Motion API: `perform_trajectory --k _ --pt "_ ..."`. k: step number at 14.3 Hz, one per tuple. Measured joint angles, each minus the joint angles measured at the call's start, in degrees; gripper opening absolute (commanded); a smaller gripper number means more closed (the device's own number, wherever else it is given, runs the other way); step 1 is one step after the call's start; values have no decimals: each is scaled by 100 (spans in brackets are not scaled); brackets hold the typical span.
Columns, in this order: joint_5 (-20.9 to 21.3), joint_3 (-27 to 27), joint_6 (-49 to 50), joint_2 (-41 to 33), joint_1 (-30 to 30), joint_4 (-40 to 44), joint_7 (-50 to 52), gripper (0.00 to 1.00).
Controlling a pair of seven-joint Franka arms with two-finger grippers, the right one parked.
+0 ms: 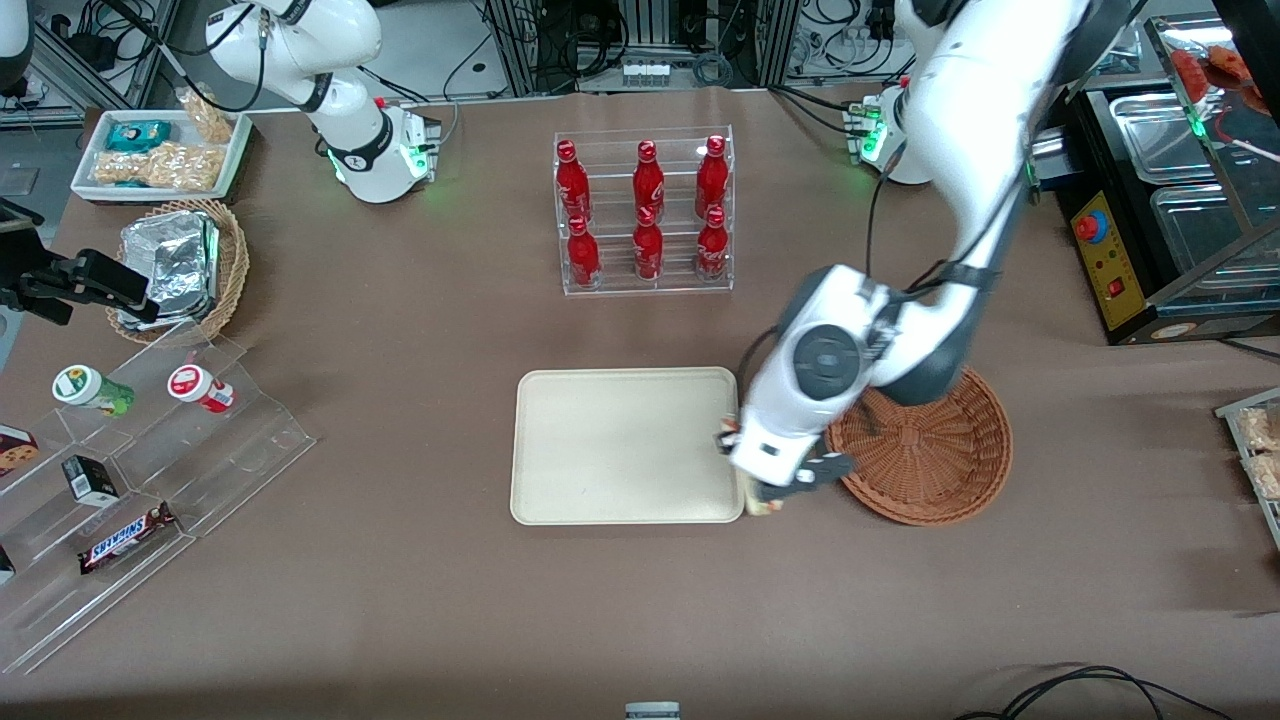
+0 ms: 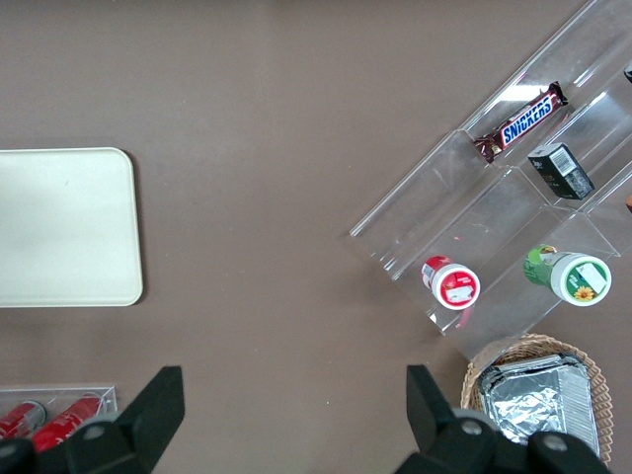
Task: Place sandwich from basket to tray
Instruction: 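Carry the sandwich with the left gripper over the cream tray, then lower the sandwich onto the tray and open the left gripper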
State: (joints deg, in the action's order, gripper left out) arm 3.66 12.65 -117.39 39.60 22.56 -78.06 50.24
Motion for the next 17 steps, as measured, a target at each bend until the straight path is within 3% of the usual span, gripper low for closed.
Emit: perform_trajectory --k 6,11,12,14,17 --pt "37 -7 -27 840 716 1084 -1 0" --pt "258 -22 -340 1401 1175 1481 29 2" --pt "273 -24 -347 1510 1218 1548 33 14" --pt "288 -27 -391 1670 1236 1621 33 99" --pt "288 -41 -409 1671 1234 1762 41 100"
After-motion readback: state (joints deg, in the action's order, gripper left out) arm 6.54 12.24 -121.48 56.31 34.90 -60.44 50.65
